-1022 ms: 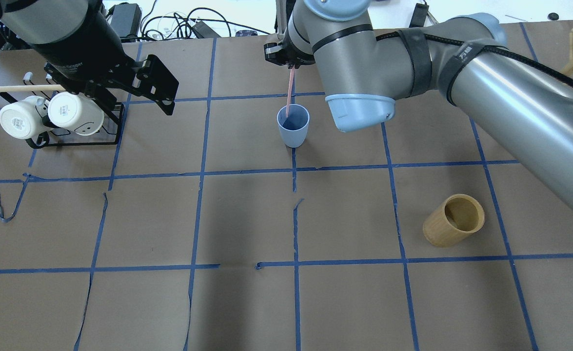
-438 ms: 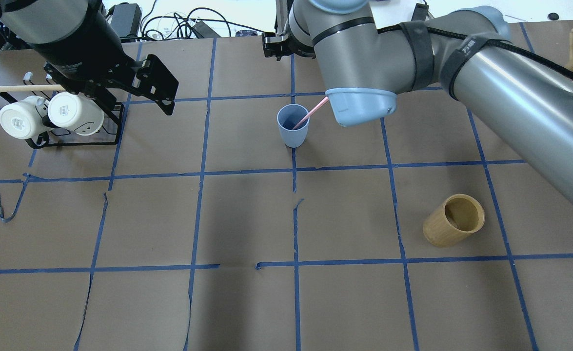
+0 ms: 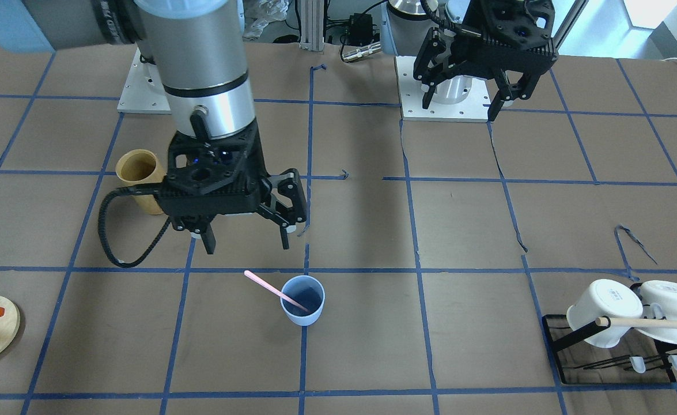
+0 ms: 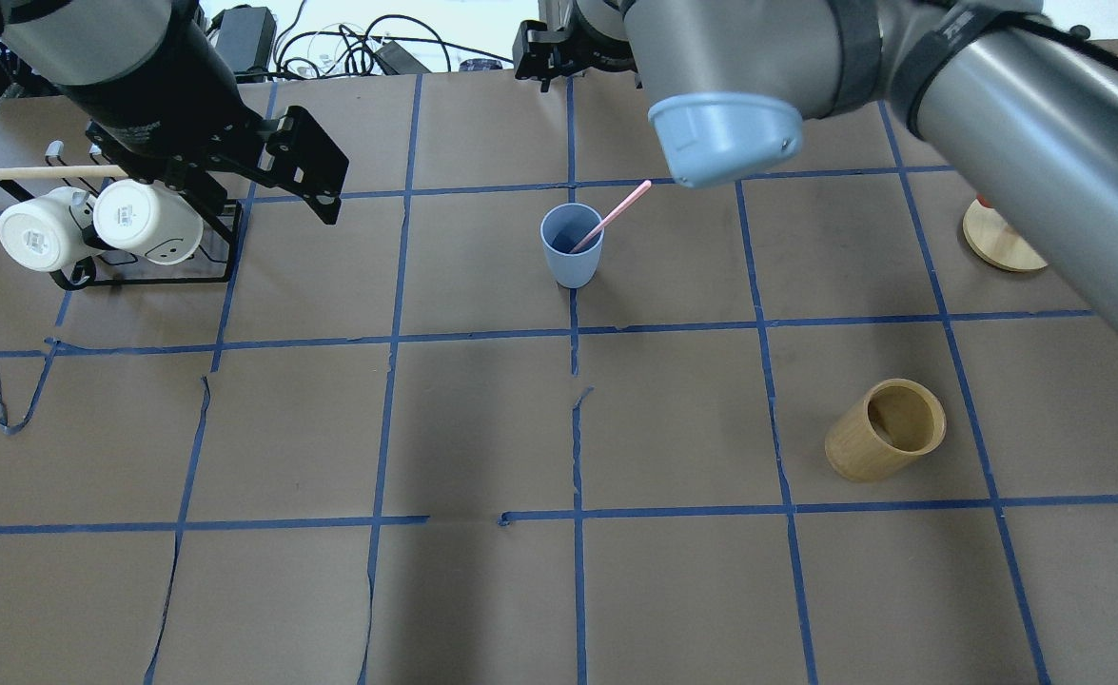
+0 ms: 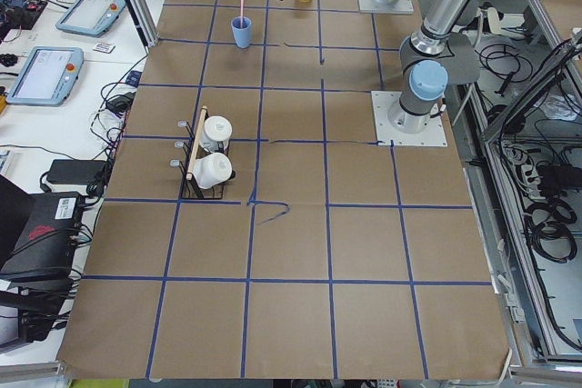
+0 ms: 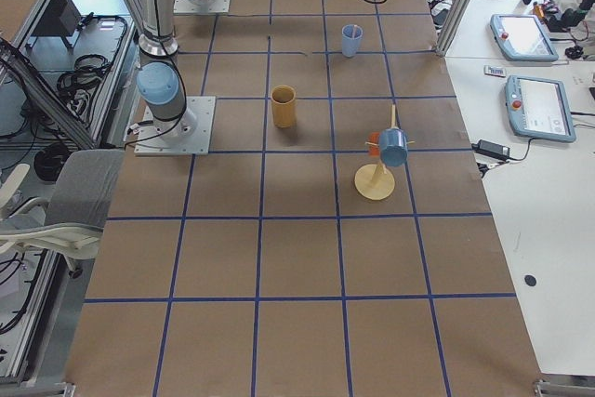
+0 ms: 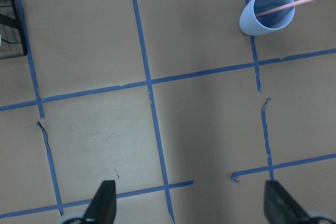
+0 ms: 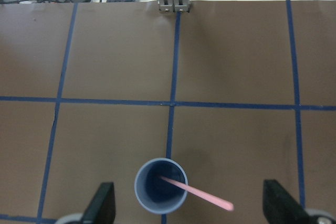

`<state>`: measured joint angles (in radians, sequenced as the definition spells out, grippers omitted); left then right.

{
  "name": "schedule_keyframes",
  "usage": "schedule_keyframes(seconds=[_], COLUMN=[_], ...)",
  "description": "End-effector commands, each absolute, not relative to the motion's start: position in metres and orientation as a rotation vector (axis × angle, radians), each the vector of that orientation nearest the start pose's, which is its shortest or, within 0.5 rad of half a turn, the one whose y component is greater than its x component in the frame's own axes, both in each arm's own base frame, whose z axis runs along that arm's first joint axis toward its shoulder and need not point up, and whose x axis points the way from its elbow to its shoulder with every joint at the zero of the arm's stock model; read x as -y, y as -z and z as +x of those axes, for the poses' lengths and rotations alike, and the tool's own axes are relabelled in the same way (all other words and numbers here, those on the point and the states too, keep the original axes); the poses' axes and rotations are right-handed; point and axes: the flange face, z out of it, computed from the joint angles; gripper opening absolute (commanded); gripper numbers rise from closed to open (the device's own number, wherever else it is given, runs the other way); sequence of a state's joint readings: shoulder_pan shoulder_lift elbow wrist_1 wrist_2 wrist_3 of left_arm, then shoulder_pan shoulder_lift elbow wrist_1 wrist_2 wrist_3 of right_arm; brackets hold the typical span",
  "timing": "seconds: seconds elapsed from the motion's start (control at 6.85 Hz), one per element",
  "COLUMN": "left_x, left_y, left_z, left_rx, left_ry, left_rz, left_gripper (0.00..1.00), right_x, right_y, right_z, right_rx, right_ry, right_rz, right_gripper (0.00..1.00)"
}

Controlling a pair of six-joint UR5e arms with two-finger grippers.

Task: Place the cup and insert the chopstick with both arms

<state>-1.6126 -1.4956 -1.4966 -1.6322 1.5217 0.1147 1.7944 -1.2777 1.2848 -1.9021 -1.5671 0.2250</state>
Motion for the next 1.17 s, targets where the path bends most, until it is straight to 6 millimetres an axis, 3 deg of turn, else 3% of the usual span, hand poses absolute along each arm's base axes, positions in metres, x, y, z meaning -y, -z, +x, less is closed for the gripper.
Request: schedule_keyframes(seconds=[0.0, 0.15, 0.29, 0.58, 1.02], left_x=[0.458, 0.458, 0.459, 0.458, 0.458], left_y=[-0.556, -0.556, -0.556, -0.556, -0.555], left_z=[-0.156, -0.156, -0.155, -0.156, -0.157], left_rx=[-3.174, -3.174, -3.174, -3.174, -3.174], left_ry=[0.147, 0.147, 0.147, 0.147, 0.145], left_rz=[0.245, 0.247, 0.245, 0.247, 0.25], left_gripper=[1.0, 1.0, 1.0, 1.0, 1.0], right_x=[0.573, 0.538, 0.508, 0.479, 0.494], right_y=[-0.522, -0.518, -0.519, -0.522, -0.524], right_z=[0.199, 0.172, 0.153, 0.146, 0.145], right_rx=[-3.13, -3.158, -3.141, -3.14, -3.109], right_ry=[0.168, -0.033, -0.05, 0.002, 0.118], right_rz=[0.051, -0.101, -0.12, -0.087, -0.156], right_gripper=[1.0, 1.0, 1.0, 1.0, 1.0])
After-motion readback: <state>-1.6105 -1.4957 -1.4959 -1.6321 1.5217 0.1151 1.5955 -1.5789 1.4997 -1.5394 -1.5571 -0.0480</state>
